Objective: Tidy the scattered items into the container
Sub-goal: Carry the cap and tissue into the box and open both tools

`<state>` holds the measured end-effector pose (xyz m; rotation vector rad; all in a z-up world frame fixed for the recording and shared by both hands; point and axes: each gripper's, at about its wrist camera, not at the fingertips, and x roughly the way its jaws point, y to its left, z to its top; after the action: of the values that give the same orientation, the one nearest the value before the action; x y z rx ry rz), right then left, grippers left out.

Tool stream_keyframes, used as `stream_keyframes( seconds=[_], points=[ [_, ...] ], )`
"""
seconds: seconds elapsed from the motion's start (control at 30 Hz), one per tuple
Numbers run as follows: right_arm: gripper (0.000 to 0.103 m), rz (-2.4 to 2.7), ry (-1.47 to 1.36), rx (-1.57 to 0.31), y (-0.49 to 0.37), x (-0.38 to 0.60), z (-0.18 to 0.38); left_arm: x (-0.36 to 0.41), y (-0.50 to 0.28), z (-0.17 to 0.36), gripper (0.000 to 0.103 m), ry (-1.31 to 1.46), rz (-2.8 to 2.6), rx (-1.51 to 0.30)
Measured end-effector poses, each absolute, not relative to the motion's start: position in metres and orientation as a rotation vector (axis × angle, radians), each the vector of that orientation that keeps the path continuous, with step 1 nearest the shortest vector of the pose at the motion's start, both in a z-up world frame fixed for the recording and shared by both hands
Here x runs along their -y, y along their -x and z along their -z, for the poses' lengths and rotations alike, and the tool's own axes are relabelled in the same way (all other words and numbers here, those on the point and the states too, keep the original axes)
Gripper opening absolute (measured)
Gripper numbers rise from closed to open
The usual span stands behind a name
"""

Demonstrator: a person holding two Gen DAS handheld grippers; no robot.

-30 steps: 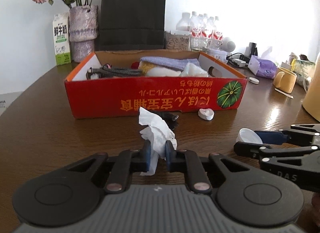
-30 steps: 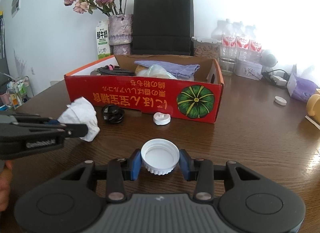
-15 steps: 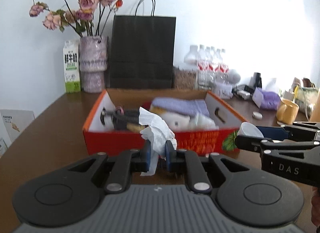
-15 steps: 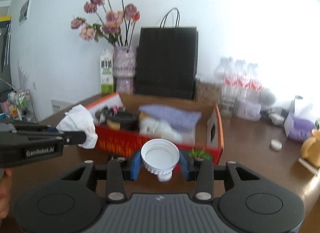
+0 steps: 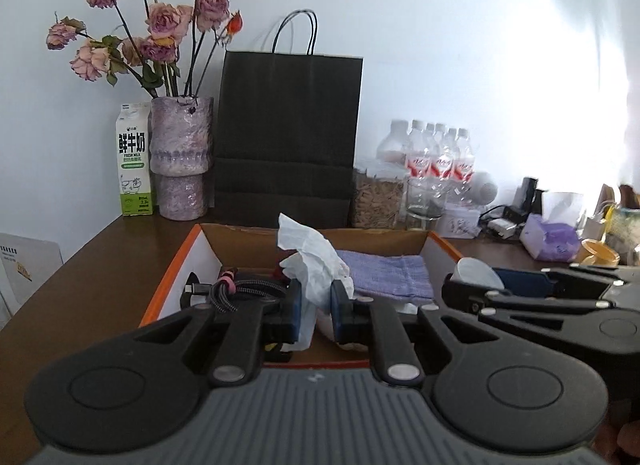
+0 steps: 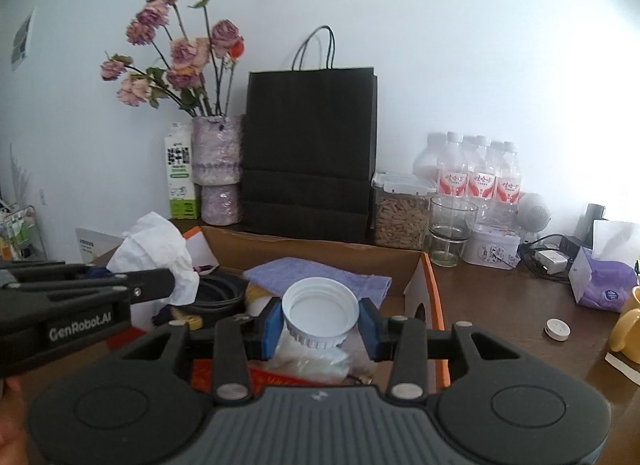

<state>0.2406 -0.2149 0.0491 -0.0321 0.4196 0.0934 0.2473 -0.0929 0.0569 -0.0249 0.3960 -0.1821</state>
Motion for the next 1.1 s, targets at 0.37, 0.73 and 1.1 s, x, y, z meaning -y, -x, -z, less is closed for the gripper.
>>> stream_keyframes(
  seconds=[0.37, 0.73, 1.1],
  points=[
    [0.039, -0.063, 0.018, -0.482, -0.278, 0.228, -0.021, 0.100, -0.299, -0.030, 0.015, -0.009, 0.142, -0.463],
    [0.039, -0.039, 0.013, -0.522, -0.281, 0.232, -0.004, 0.100, -0.299, -0.012, 0.015, -0.057, 0.142, -0.476],
    [0.095, -0.029, -0.010, -0.452, -0.269, 0.235, -0.014, 0.106, -0.287, -0.022, 0.079, -0.109, 0.085, -0.394]
  ],
)
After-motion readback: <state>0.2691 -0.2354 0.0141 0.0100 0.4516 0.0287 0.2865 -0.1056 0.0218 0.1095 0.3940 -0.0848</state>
